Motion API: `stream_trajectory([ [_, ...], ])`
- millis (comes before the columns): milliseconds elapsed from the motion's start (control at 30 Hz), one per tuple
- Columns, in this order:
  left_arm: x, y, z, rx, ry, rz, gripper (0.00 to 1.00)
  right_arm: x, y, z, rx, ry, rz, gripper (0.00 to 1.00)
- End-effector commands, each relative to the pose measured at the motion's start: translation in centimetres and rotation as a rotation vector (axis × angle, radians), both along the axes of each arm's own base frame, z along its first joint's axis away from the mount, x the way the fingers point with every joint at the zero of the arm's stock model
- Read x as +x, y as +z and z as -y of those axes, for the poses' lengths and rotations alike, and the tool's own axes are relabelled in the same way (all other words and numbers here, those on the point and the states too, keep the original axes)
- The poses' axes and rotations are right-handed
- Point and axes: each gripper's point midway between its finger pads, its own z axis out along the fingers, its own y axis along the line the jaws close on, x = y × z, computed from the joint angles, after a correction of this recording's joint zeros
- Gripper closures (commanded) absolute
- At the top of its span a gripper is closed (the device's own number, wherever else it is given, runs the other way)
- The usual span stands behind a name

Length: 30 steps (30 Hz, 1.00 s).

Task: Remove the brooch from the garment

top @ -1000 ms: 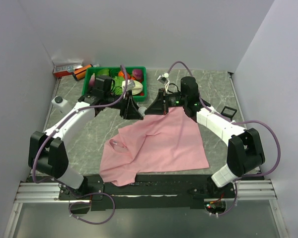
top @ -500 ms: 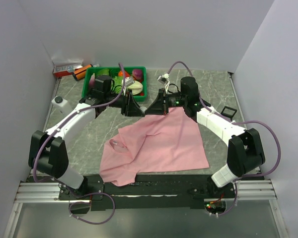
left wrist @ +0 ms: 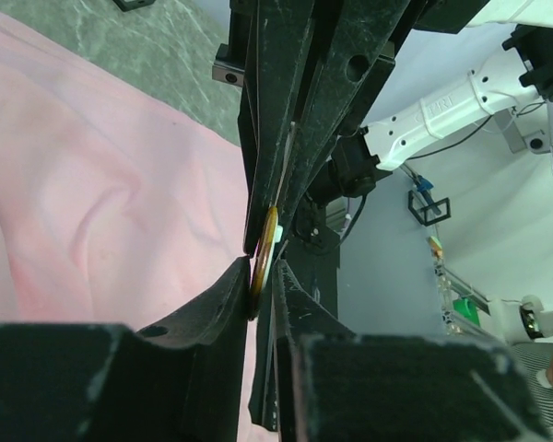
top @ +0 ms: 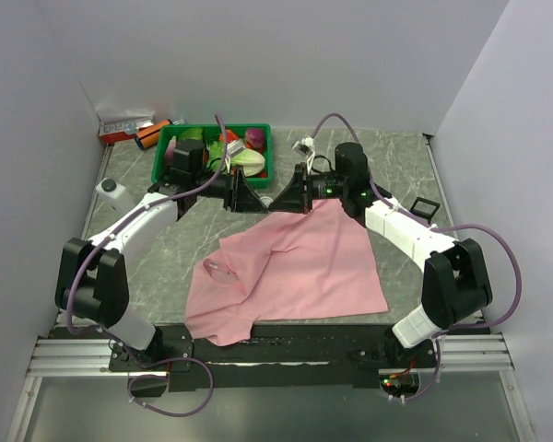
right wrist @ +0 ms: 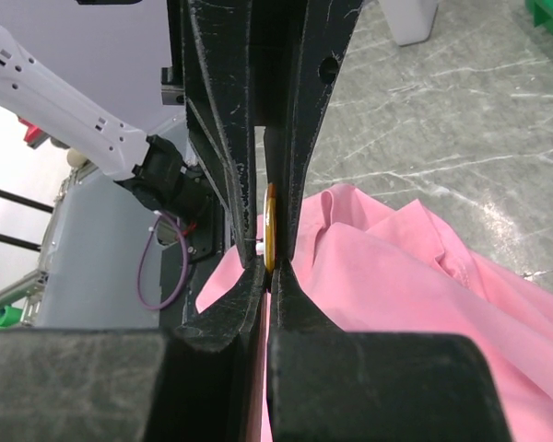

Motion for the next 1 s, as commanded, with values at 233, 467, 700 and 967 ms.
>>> stream_trajectory([
  [233,2.4,-0.2,-0.3,-0.025,0.074,-0.048,0.86,-3.6,4.2,-1.2,0.020,0.158,0.242,1.00],
  [467,3.5,0.2,-0.8,-0.073,0.094,-0.111,0.87,-3.9,4.6,-1.4,-0.002,0.188,0.347,1.00],
  [700,4.3,-0.6,-0.4,-0.060,0.105,-0.185,0.87,-4.6,5.0,-1.7,-0.013,0.220,0.433,1.00],
  [967,5.5,-1.7,0.3,-0.008,0.157,-0.214,0.99,-5.5,5.8,-2.3,-0.020,0.273,0.553,1.00],
])
